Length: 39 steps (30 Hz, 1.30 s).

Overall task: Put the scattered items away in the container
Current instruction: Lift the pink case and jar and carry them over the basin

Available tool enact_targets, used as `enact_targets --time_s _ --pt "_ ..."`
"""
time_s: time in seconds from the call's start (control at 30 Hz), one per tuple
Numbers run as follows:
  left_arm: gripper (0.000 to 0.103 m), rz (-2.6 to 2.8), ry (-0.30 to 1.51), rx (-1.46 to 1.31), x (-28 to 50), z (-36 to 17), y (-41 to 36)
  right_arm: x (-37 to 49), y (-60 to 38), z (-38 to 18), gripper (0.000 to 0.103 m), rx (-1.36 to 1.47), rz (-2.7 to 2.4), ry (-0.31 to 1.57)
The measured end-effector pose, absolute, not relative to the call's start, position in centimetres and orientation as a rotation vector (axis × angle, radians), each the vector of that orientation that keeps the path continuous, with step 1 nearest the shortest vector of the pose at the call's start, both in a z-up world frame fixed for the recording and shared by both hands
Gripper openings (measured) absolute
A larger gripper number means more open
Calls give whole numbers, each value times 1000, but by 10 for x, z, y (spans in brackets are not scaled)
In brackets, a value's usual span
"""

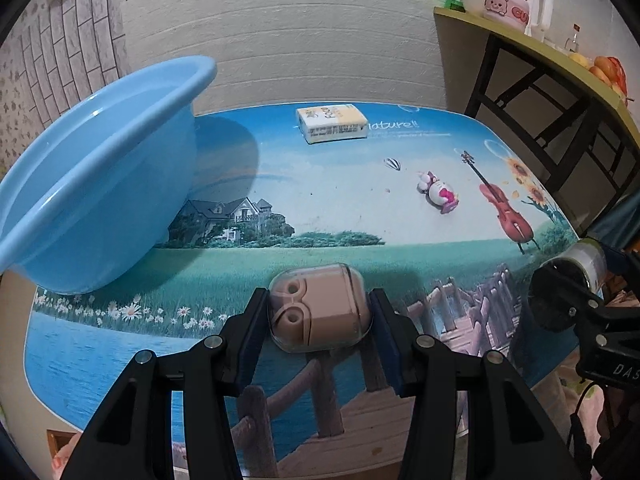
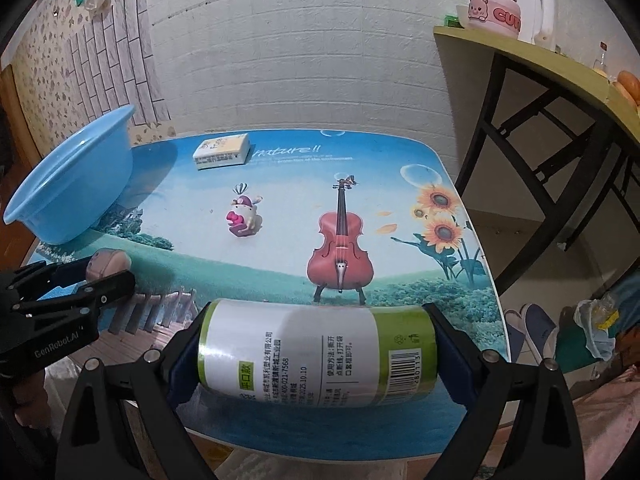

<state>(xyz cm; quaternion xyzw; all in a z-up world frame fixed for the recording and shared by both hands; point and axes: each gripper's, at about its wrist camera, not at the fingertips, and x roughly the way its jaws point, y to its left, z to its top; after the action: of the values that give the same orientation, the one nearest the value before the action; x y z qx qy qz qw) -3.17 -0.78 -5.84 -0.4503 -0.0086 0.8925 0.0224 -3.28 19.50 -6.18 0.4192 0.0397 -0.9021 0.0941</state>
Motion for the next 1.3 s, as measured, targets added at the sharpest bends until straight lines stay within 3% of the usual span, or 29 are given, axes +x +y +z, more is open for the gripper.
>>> enact_targets --time_s 0.37,1.3 --pt "48 2797 9 -1335 -28 -63 -6 -31 184 -73 97 1256 -2688 209" --pt "48 2800 -4 -1292 -18 -49 -6 -24 185 -59 97 1233 -2733 172"
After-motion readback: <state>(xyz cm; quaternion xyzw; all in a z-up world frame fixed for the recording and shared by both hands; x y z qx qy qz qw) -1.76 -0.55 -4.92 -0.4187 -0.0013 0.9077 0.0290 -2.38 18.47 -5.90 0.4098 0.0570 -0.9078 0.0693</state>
